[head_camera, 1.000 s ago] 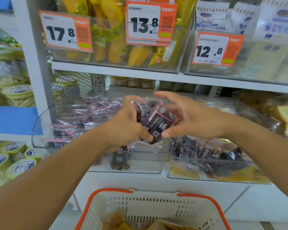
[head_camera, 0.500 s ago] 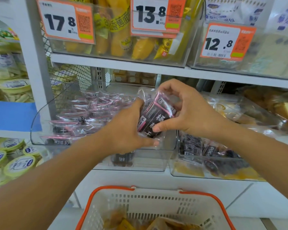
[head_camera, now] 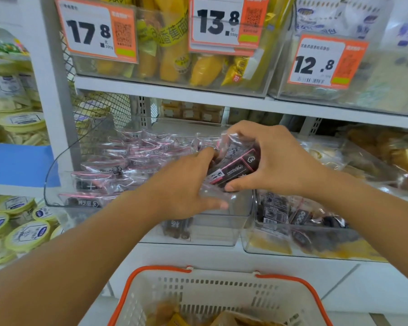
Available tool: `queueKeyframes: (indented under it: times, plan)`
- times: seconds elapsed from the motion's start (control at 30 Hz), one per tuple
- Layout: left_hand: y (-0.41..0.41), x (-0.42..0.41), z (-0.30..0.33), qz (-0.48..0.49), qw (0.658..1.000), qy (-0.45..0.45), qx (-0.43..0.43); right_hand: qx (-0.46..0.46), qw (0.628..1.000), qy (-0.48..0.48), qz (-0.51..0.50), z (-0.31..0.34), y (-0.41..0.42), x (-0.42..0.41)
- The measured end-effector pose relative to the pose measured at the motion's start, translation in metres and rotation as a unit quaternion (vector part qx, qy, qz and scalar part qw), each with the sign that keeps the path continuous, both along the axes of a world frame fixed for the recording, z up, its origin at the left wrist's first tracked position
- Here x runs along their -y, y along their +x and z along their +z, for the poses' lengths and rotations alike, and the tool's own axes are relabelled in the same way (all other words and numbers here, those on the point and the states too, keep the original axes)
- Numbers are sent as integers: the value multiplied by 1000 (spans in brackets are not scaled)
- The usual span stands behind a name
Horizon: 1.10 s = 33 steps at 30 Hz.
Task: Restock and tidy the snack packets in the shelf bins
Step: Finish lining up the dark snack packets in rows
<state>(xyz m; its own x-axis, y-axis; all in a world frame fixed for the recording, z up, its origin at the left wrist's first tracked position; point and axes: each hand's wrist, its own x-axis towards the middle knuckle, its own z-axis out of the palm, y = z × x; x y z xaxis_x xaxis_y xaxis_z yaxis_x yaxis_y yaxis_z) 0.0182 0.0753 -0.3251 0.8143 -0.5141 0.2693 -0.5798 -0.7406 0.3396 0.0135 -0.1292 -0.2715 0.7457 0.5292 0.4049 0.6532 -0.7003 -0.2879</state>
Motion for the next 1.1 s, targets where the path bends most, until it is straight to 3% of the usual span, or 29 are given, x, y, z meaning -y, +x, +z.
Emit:
queueKeyframes:
  times: [0.07, 0.23, 0.47, 0.73, 0.97, 1.1]
  plan:
    - [4, -9, 1, 39, 992, 113, 39, 49, 995, -68, -58, 5, -2, 0]
    - [5, -23, -4, 65, 976, 207, 29, 76, 963, -236, -109, 8, 14, -27]
    - [4, -22, -6, 95, 970, 223, 28, -71, 907, -381, -164, 17, 71, -67]
    - [7, -30, -11, 85, 969, 231, 12, -49, 914, -380, -135, -32, 116, -70]
    - [9, -34, -8, 79, 972, 219, -6, -98, 900, -410, -109, -28, 127, -69]
    - [11, -30, -8, 91, 969, 230, -25, -105, 914, -387, -56, -31, 135, -63]
